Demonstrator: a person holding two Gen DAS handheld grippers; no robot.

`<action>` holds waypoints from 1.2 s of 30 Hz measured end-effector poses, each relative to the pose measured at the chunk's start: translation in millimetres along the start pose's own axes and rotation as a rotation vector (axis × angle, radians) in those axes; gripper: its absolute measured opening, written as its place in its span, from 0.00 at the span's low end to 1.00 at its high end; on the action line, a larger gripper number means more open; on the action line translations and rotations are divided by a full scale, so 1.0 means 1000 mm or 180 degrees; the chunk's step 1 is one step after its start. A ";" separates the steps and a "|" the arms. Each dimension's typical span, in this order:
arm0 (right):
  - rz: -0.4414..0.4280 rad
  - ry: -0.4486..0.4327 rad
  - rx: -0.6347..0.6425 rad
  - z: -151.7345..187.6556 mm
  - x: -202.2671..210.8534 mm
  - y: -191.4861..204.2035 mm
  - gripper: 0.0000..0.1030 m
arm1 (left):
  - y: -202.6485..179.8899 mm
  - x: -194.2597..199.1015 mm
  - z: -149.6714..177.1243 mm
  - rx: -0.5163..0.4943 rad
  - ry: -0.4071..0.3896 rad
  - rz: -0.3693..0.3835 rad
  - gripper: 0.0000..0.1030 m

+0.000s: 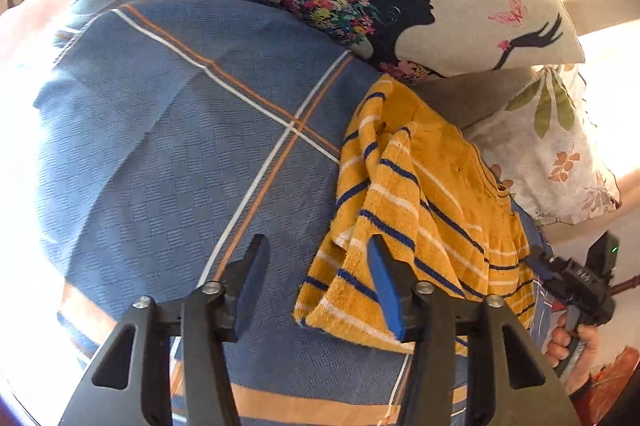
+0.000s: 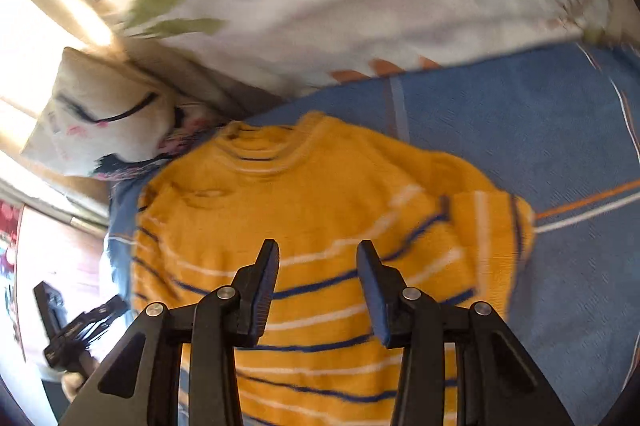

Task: Fold small clothes
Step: 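Grasp the sweater side with the left gripper and fold it toward the right gripper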

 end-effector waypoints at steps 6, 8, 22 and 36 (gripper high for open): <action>-0.0541 0.0406 0.0299 0.025 -0.042 0.121 0.48 | -0.005 -0.033 0.019 0.0198 0.0343 0.0497 0.55; -0.0582 0.0600 0.0349 0.039 -0.069 0.152 0.49 | -0.009 -0.040 0.033 0.0276 0.0505 0.0612 0.18; 0.0616 0.1230 0.1578 0.102 -0.175 0.259 0.68 | -0.005 -0.013 0.046 0.0389 0.0606 0.1000 0.13; 0.0447 0.0420 0.1615 0.082 -0.089 0.232 0.20 | 0.041 0.067 0.033 0.0475 0.0213 0.0676 0.14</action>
Point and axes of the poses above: each gripper's, at about its wrist camera, not at the fingertips, and x roughly against the way its jaws point, y to its left, z to its underside, the point moved 4 cm from there along -x, roughly the way its jaws point, and after that the axes turned 14 degrees about -y, right-handed, at the moved point
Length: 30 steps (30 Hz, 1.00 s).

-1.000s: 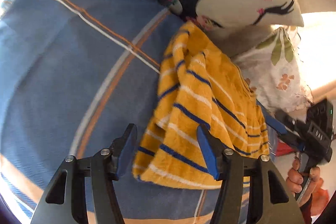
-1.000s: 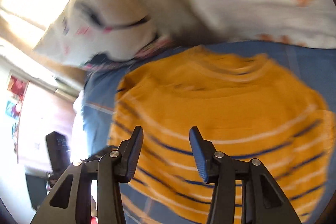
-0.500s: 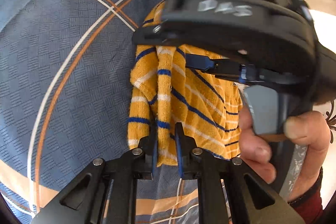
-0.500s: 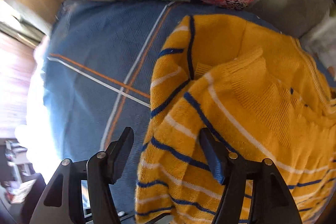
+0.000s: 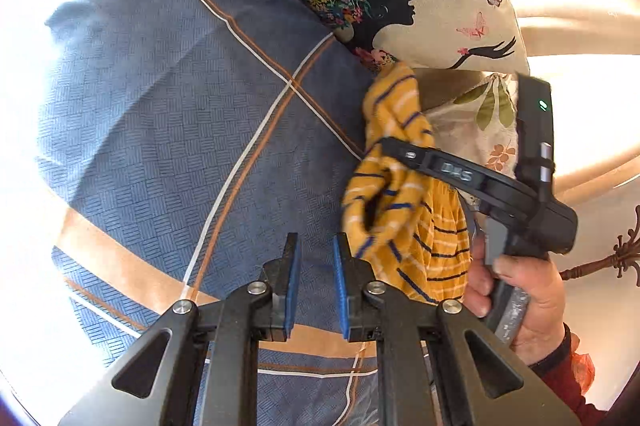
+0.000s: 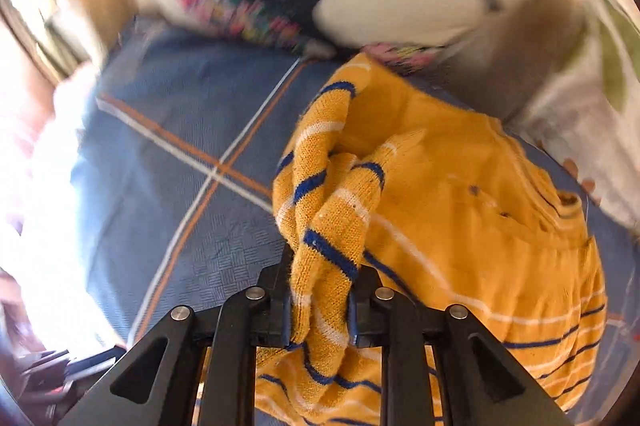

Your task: Fold small clothes

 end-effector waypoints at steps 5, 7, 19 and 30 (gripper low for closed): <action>-0.0123 -0.0386 -0.0729 0.008 0.065 -0.108 0.20 | -0.013 0.015 0.006 -0.0071 -0.0091 -0.0162 0.14; -0.0124 -0.0444 -0.0934 0.016 0.073 -0.148 0.19 | -0.020 0.008 0.009 -0.0106 -0.0097 -0.0219 0.15; -0.0439 -0.0435 -0.2032 0.110 0.068 -0.312 0.25 | -0.120 -0.052 0.074 -0.0545 0.0179 -0.0310 0.20; -0.0895 -0.0875 -0.1542 0.061 0.150 -0.291 0.36 | -0.166 -0.082 0.104 -0.0734 0.0271 -0.0376 0.27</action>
Point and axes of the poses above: each gripper's, at about its wrist camera, not at the fingertips, and x roughly against the way its jaws point, y to its left, z to its underside, the point moved 4 cm from there along -x, roughly the way its jaws point, and after that the axes turned 14 degrees about -y, right-handed, at the moved point
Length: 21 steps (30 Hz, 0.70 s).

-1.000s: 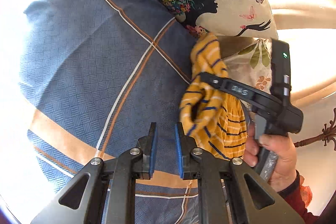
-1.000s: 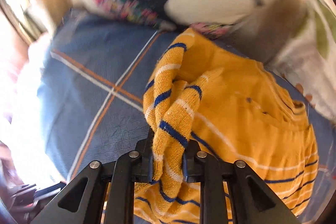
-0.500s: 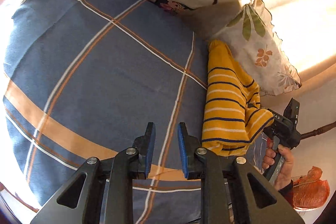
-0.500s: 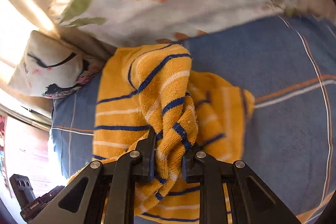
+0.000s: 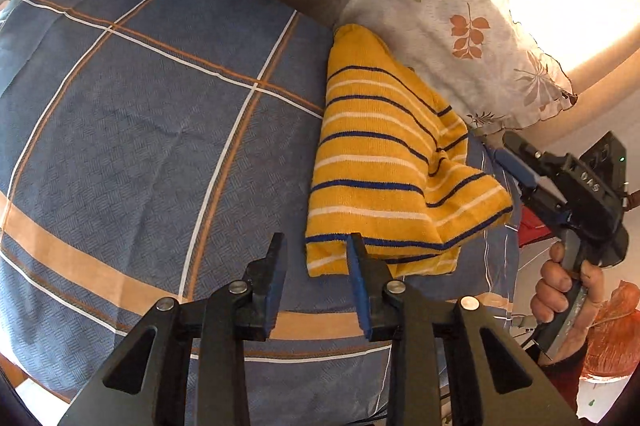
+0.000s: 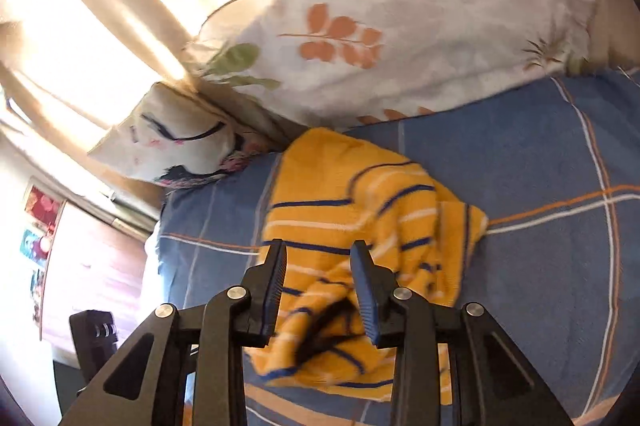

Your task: Fold small clothes

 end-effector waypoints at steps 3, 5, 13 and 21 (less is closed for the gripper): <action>-0.0235 0.0227 0.0132 0.014 -0.023 0.027 0.36 | -0.001 -0.001 0.005 0.0018 0.0027 -0.0037 0.27; -0.0187 0.0466 0.0185 0.035 -0.044 0.025 0.33 | 0.000 0.000 0.005 0.0029 0.0026 -0.0066 0.27; 0.0136 0.0658 -0.0387 0.101 -0.011 -0.074 0.00 | 0.008 -0.003 -0.015 0.0015 -0.0091 -0.0136 0.34; 0.0241 0.0632 -0.0111 0.114 -0.006 -0.059 0.00 | -0.008 -0.060 -0.048 -0.0304 -0.0024 0.0014 0.44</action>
Point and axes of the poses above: each gripper's, at about its wrist camera, not at the fingertips, and x roughly against the way its jaws point, y to its left, z to its underside, the point moved 4 cm from there along -x, roughly the way its jaws point, and after that the axes turned 14 degrees about -y, right-handed, at the moved point
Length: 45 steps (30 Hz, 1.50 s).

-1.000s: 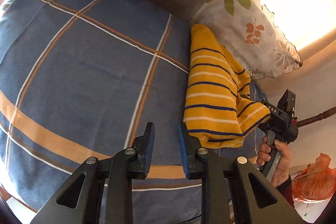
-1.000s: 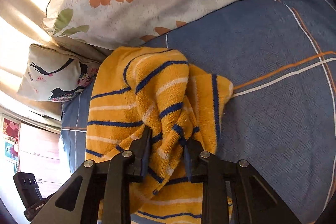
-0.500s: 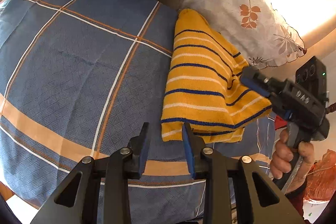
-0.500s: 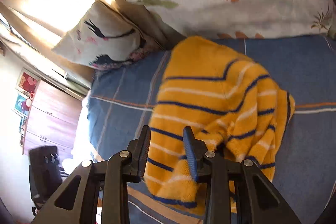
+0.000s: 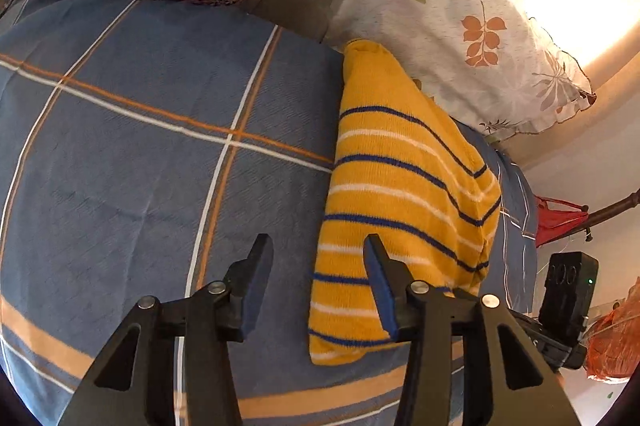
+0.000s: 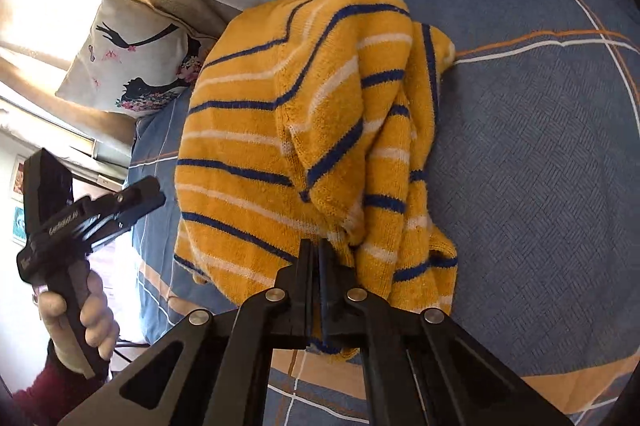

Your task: Fold small clothes

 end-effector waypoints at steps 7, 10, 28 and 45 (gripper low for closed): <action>0.0302 -0.0785 0.0159 -0.044 0.052 0.004 0.83 | -0.001 -0.029 -0.019 -0.0006 0.0014 0.0373 0.69; 0.0336 -0.0626 0.0056 -0.055 0.022 -0.011 0.83 | -0.008 -0.052 -0.016 -0.0045 0.0180 0.0540 0.71; -0.0182 -0.0679 -0.0309 -0.073 -0.022 0.019 0.33 | -0.045 -0.018 -0.036 -0.0701 0.0176 0.0294 0.40; 0.0342 -0.0756 0.0069 -0.101 -0.016 0.063 0.47 | 0.003 0.014 0.036 -0.0560 0.0278 0.0161 0.50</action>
Point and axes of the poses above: each gripper's, at about its wrist camera, not at the fingertips, and x roughly against the way its jaws point, y to its left, z to its underside, the point moved 4 cm from there along -x, roughly the way its jaws point, and after that the axes turned 14 degrees about -y, right-handed, at the moved point
